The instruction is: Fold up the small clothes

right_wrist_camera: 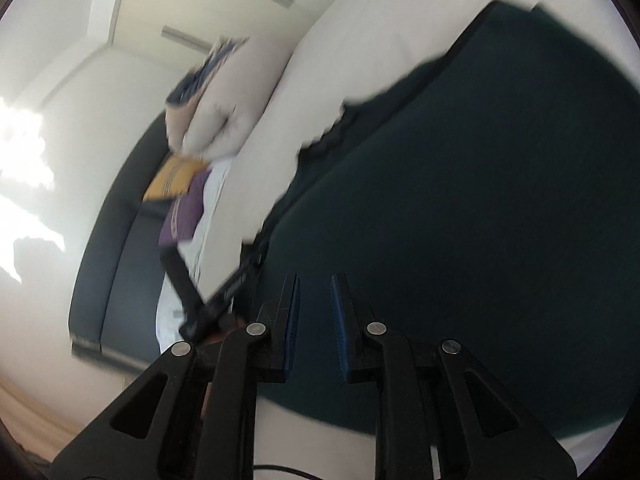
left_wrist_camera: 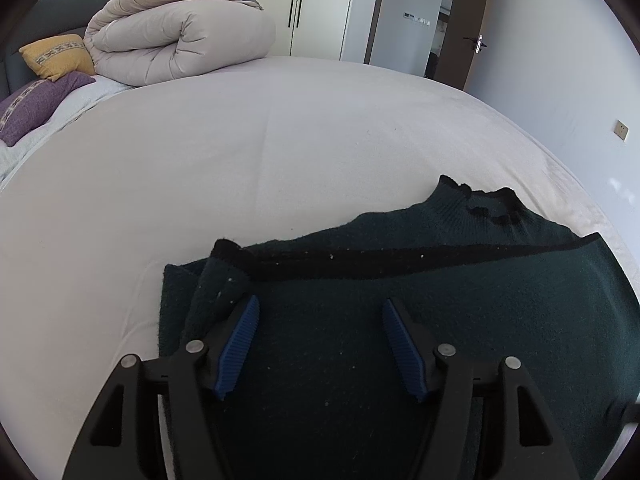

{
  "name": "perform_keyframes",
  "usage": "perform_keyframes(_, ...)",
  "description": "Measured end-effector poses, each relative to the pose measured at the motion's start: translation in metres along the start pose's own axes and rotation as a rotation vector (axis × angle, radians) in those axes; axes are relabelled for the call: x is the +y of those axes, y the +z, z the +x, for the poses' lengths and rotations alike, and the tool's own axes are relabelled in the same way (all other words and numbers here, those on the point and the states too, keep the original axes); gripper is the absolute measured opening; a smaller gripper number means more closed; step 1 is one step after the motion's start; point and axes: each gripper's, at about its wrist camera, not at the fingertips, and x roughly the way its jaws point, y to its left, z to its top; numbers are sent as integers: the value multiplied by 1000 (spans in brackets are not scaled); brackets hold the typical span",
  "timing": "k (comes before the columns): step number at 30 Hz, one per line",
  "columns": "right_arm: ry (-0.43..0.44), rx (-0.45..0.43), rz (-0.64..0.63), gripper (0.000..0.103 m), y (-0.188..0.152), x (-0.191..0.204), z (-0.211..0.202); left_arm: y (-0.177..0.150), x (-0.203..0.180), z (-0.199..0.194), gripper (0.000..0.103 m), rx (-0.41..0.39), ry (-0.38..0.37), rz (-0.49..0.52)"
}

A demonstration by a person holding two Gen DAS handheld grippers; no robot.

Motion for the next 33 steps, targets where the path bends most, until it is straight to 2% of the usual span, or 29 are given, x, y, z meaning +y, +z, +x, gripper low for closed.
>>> perform_keyframes(2,9,112,-26,17,-19,7,37,0,1,0,67,-1,0,1)
perform_keyframes(3,-15,135,-41,14,-30,9,52,0,2,0,67,0,-1,0)
perform_keyframes(4,-31,121,-54,14,-32,6,54,1,2,0,67,0,-1,0)
perform_keyframes(5,-3,107,-31,14,-31,2,49,0,3,0,67,0,-1,0)
perform_keyframes(6,19,84,24,14,-23,-8,45,1,3,0,67,-1,-1,1)
perform_keyframes(12,-33,-134,195,14,1,-67,-30,2,3,0,67,-1,2,2)
perform_keyframes(14,-62,-204,216,14,5,-79,-54,1,3,0,67,-1,3,3)
perform_keyframes(17,-154,-297,232,14,11,-87,-81,1,3,0,67,1,5,5)
perform_keyframes(19,-167,-329,252,15,10,-88,-86,2,2,0,67,9,6,2)
perform_keyframes(22,-150,-264,164,15,10,-62,-64,5,-3,-22,63,36,23,-36)
perform_keyframes(25,-110,-140,28,15,7,-29,-33,-13,-21,-63,63,27,-132,-109)
perform_keyframes(27,-83,-82,-24,15,7,-7,2,-34,-43,-75,66,57,-187,-61)
perform_keyframes(30,-33,10,-27,16,8,7,50,-64,-48,-72,65,91,-146,-5)
perform_keyframes(32,-95,65,16,16,10,-8,73,-70,-31,-79,58,78,-165,-38)
perform_keyframes(33,-82,60,32,16,10,-18,74,-70,-20,-85,56,74,-174,-67)
